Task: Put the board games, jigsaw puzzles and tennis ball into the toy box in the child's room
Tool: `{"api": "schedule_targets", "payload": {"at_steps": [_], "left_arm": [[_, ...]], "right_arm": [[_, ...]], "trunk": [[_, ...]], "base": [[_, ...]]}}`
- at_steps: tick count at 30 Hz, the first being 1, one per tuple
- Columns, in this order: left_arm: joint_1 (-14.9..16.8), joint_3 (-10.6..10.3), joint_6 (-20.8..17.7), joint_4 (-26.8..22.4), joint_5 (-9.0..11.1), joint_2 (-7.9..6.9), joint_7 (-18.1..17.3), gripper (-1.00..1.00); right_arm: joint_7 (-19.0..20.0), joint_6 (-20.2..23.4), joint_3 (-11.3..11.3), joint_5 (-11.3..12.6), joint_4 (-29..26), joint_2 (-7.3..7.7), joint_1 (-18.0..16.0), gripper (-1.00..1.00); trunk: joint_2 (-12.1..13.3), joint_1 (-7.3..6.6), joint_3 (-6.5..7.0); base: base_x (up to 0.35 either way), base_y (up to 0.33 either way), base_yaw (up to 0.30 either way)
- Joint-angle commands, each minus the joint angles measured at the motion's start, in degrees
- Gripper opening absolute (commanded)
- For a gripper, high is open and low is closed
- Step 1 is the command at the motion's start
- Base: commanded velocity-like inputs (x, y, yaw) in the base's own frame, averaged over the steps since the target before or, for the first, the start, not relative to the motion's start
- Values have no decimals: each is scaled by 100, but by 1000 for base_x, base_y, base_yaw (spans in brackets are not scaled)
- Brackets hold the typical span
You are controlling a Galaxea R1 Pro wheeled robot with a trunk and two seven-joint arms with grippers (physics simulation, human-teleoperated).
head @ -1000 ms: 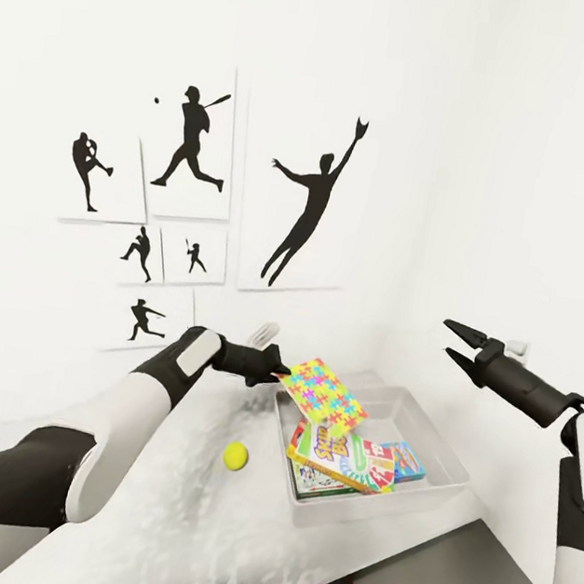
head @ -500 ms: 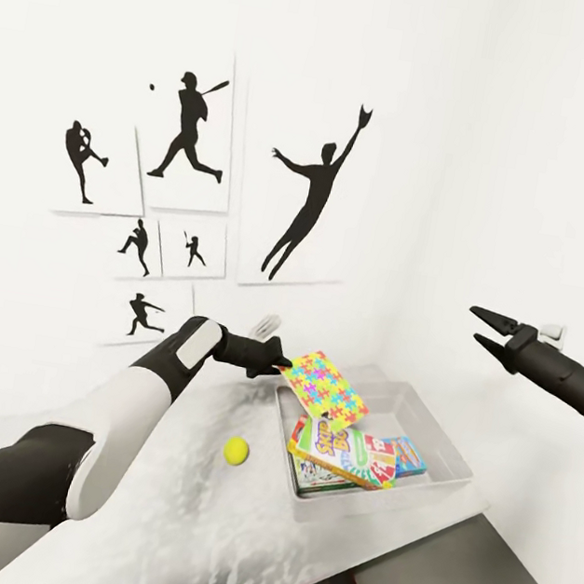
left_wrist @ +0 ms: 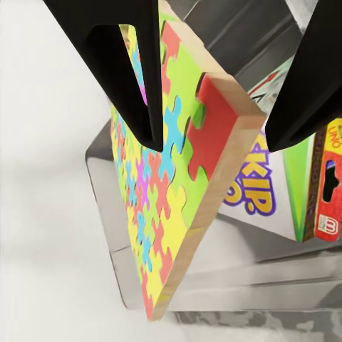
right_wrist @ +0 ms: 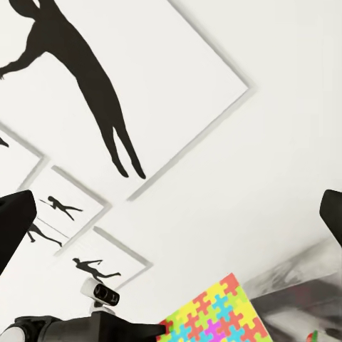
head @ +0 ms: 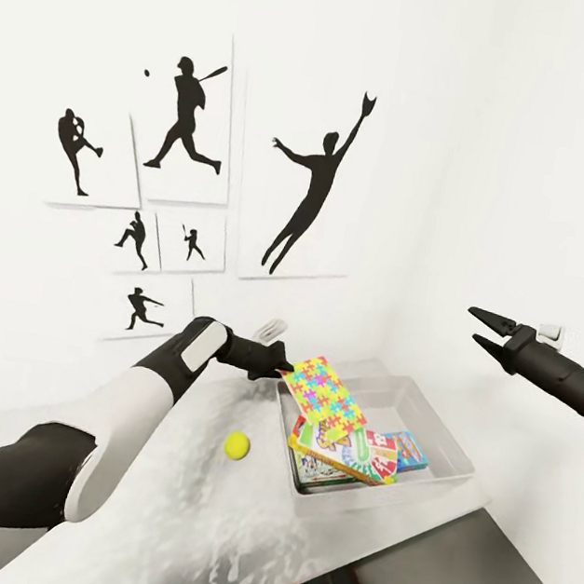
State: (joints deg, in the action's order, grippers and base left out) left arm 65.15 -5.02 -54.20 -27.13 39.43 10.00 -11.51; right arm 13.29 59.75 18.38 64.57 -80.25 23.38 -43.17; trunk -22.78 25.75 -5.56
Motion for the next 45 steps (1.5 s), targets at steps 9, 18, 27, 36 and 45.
{"api": "schedule_targets", "payload": {"at_steps": [9, 18, 27, 36, 45], "left_arm": [[6, -25, -3, -11, -50, 0, -62, -100], [6, -34, -3, -20, -49, 0, -74, -100], [7, -133, -114, -416, -43, 0, -58, -100], [7, -283, -63, -527, -33, 0, -102, -100], [7, -511, -23, -530, -32, 0, -121, -100]], "right_arm": [[60, 25, 3, 19, -6, 0, -7, 100], [60, 25, -1, 62, -8, 0, -7, 100], [60, 25, 7, 65, -10, -9, -7, 100], [60, 25, 8, 197, -25, 2, -7, 100], [60, 25, 33, 265, -319, 3, 13, 100]], "trunk": [[-14, 3, -98], [-14, 3, -183], [-14, 3, -267], [-14, 3, -352], [-14, 3, -437]], "base": [[0, 0, 0], [0, 0, 0], [0, 0, 0], [0, 0, 0], [0, 0, 0]]}}
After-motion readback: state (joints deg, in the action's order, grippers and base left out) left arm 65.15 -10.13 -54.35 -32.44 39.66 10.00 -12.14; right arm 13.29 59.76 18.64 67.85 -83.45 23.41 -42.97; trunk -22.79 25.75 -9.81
